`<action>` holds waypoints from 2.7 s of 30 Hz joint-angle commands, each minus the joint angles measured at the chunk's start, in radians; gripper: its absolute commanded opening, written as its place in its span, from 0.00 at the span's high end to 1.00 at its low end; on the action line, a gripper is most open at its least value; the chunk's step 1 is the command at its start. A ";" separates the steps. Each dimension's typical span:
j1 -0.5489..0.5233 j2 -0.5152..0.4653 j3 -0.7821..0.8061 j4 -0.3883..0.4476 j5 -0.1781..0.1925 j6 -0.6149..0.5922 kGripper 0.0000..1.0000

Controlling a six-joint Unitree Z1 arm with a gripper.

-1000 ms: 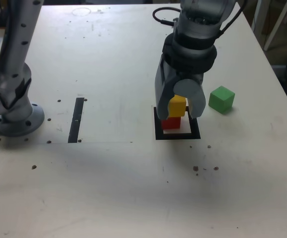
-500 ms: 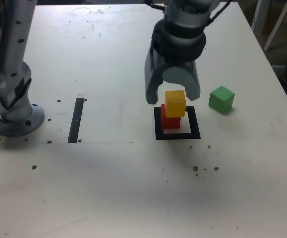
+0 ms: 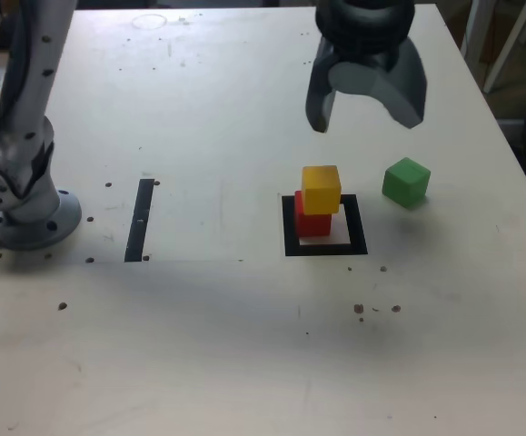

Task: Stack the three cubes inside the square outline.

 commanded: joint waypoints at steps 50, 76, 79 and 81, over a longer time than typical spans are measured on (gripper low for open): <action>0.064 0.378 -0.325 -0.001 -0.077 0.437 0.64; 0.063 0.358 -0.333 0.022 -0.080 0.417 0.72; 0.057 0.328 -0.333 0.034 -0.070 0.383 0.72; 0.049 0.300 -0.333 0.045 -0.056 0.347 0.72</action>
